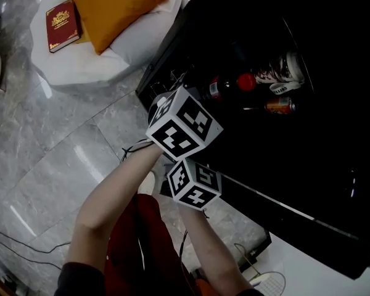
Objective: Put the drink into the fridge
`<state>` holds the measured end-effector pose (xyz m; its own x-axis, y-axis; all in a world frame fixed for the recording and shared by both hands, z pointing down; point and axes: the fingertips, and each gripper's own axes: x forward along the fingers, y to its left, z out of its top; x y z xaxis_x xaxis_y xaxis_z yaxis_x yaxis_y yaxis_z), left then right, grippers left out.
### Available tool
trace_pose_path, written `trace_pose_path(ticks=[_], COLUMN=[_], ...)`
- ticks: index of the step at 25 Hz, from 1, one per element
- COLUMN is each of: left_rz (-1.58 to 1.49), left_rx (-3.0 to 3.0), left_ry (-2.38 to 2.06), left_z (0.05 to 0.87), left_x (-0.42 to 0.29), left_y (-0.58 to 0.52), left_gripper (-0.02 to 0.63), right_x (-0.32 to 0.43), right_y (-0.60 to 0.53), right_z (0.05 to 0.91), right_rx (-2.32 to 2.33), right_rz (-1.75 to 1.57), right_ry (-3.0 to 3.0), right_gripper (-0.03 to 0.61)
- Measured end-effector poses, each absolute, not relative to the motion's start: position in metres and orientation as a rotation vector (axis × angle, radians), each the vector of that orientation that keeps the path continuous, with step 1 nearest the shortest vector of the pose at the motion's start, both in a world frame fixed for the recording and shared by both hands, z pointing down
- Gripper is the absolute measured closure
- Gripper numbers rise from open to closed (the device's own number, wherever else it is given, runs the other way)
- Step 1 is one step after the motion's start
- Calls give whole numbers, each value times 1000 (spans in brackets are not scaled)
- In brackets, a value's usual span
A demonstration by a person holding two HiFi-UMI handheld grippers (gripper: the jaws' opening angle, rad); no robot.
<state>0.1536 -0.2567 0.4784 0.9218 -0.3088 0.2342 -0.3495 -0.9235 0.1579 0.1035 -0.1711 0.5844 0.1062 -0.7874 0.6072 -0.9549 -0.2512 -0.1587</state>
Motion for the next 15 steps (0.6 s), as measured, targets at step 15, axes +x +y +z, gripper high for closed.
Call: trace_pose_path(ticks=[15], left_rz=[345], left_rx=[2899], left_ry=[-478], left_z=[486], left_x=[190], left_y=[-276], left_gripper=[291], right_x=[116], right_y=[-186], right_z=[573], right_rx=[2115], right_rz=[897], right_ry=[-1719], right_gripper=[561])
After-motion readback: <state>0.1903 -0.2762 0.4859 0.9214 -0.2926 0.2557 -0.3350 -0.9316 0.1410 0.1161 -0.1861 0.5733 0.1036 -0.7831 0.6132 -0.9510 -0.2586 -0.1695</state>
